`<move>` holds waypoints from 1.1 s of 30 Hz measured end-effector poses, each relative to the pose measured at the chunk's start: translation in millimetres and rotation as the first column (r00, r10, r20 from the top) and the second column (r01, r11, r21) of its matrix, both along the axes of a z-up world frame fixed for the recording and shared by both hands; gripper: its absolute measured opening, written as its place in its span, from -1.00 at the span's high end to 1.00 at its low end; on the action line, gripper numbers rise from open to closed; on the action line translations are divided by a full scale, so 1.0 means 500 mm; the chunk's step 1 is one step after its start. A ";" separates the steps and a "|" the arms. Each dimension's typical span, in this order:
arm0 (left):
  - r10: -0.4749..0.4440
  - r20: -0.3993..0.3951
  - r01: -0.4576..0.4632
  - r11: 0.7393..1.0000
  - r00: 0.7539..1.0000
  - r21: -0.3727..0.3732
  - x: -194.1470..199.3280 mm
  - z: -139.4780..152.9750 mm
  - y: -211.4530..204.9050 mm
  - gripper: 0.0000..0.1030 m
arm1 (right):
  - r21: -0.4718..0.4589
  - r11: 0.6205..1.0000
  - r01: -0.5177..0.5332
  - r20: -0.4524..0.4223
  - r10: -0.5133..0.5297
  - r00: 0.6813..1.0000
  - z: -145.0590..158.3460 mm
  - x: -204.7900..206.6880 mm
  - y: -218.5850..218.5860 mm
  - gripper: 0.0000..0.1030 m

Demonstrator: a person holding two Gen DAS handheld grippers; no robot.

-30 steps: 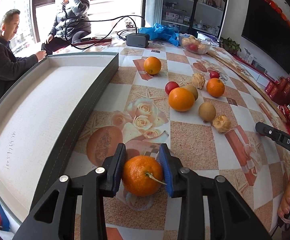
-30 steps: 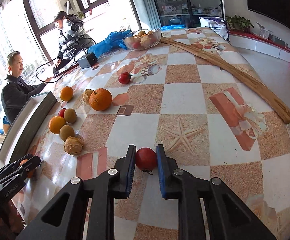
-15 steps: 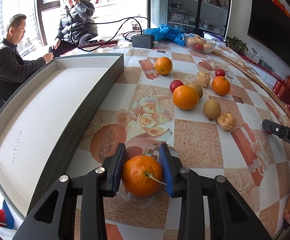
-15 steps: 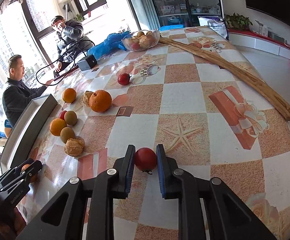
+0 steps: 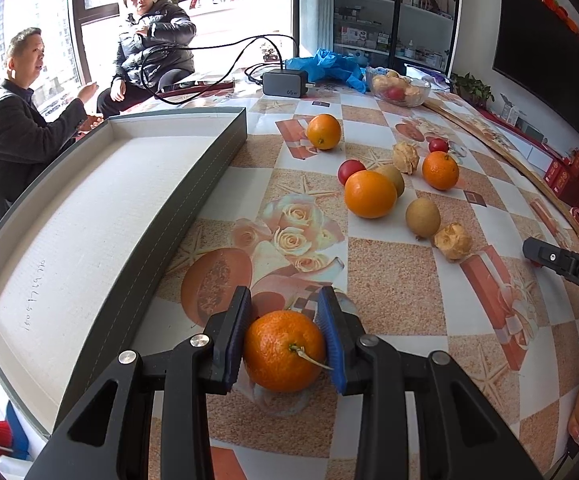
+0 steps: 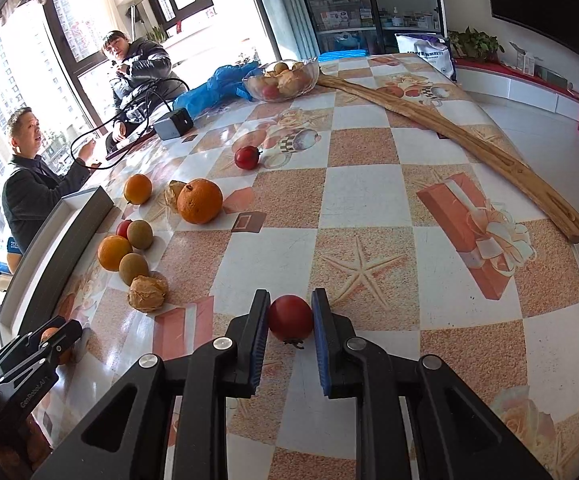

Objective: Organize fruits
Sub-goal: 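Carry the orange and red fruit in both grippers toward the white tray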

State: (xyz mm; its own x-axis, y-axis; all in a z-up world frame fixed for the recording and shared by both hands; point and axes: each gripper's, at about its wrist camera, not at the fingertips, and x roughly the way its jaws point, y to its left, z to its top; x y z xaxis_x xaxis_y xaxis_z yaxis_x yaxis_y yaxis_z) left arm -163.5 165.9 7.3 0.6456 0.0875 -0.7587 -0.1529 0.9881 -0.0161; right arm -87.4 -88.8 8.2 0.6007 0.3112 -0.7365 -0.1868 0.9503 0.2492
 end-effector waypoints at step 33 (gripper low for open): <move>0.036 0.015 -0.034 0.996 0.999 -0.081 -0.005 0.142 0.100 0.27 | 0.067 0.990 -0.123 -0.100 0.130 0.986 0.114 0.032 0.095 0.58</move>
